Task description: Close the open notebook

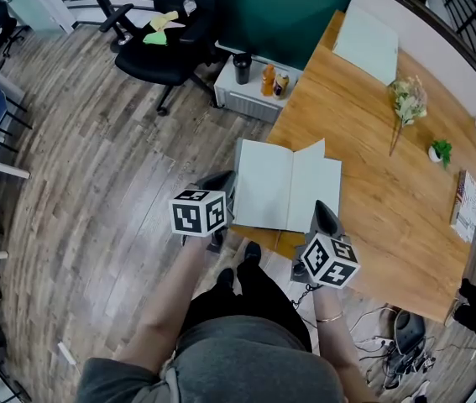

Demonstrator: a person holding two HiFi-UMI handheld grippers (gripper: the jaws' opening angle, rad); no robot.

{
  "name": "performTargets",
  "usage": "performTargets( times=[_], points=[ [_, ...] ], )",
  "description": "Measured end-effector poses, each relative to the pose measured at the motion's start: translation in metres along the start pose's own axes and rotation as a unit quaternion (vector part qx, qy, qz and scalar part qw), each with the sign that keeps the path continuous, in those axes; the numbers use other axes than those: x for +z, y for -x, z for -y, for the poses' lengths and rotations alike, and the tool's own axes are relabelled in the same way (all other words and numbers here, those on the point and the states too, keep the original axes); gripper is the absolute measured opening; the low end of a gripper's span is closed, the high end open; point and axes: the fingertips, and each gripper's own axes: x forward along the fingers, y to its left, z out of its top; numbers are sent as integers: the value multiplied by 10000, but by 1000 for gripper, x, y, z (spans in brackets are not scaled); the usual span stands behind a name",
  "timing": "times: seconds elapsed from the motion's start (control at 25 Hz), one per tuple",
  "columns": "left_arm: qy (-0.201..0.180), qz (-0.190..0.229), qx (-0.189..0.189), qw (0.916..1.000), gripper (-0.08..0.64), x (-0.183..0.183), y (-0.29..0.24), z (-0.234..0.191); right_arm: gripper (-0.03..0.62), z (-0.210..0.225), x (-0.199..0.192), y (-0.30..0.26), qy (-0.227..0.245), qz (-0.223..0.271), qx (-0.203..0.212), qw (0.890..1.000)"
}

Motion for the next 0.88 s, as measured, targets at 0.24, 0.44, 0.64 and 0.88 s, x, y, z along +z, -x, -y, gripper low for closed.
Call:
performTargets(
  times=[0.24,0.44,0.64,0.88],
  points=[
    [-2,103,-129,9999,28,9,4,12,64,10,-2,12,-30,68,-198,9998],
    [-102,166,-244,9995,26,17,8,24,61,18,-2,23,-73,159,-384,9991],
    [-222,213,-344,9989,26,24,11,37,61,23,-2,35,-91,257,-511,9983],
    [-277,275,-491,9980,26,32,13,49,61,25,-3,46,-133,355,-637,9972]
  ],
)
